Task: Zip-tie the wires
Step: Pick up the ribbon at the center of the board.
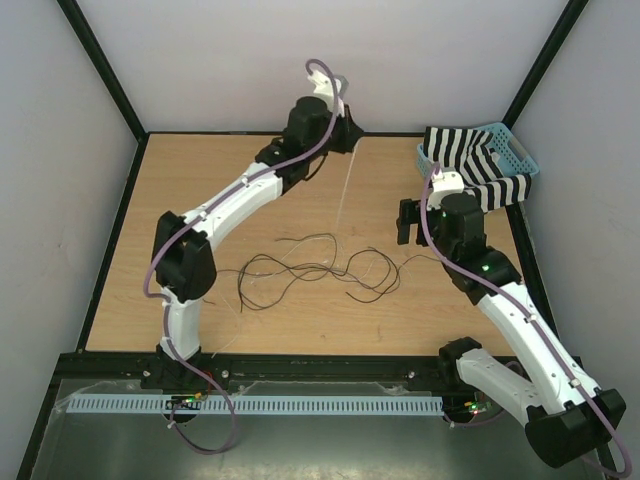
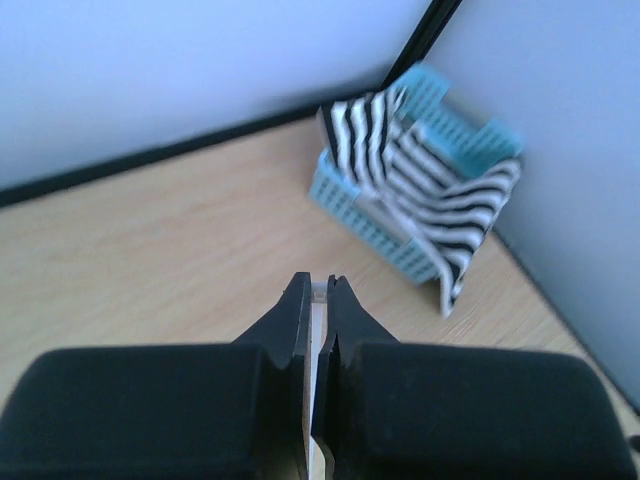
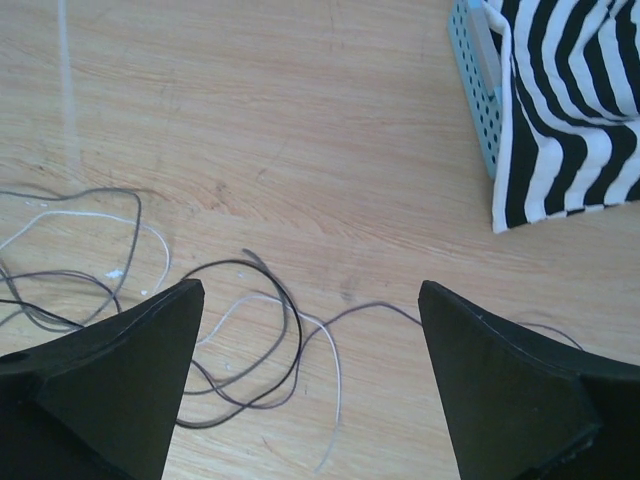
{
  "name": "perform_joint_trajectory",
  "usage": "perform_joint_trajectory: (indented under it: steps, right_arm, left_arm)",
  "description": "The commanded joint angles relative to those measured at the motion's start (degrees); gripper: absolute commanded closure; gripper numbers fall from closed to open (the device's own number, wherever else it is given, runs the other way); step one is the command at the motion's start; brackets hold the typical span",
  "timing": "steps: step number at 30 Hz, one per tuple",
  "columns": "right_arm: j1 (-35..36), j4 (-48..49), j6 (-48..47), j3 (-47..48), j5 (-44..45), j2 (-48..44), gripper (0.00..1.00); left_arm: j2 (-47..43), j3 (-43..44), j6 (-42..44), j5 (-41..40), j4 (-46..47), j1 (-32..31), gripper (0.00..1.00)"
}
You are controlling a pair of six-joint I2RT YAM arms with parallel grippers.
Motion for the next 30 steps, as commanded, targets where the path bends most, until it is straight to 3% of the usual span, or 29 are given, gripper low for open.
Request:
perform_joint_trajectory:
  steps: [1, 9, 13, 18, 22, 25, 30]
  right_arm:
    - [-0.2, 9.4, -0.1, -2.1, -3.0, -0.3, 0.0]
    - [-0.1, 17.5, 0.1, -2.5, -14.0, -1.1, 0.01]
    - [-0.2, 21.9, 0.9, -1.2, -29.2, -0.7, 0.01]
    - [-0.1, 27.3, 6.1, 1.4, -47.1, 2.4, 0.01]
    - [-0.1, 35.5, 13.8, 1.5, -57.0, 5.3, 0.01]
    - [-0.1, 46.9, 24.1, 0.0, -62.6, 7.7, 0.01]
    - [2.5, 66.0, 38.1, -1.5, -64.0, 12.8, 0.01]
  left_arm:
    - [-2.2, -1.7, -4.2, 2.0, 11.1, 1.4, 1.0]
    - [-10.9, -5.5, -7.8, 9.4, 17.3, 5.1, 1.0]
    - [-19.6, -13.3, -11.5, 15.9, 17.6, 8.1, 1.0]
    - [-29.5, -23.4, -20.7, 31.1, 20.6, 14.4, 1.0]
    - [-36.4, -31.1, -26.9, 39.6, 27.0, 17.0, 1.0]
    - [-40.8, -35.9, -30.7, 42.3, 32.5, 17.6, 1.0]
    - [-44.9, -42.1, -37.9, 43.5, 42.5, 17.7, 1.0]
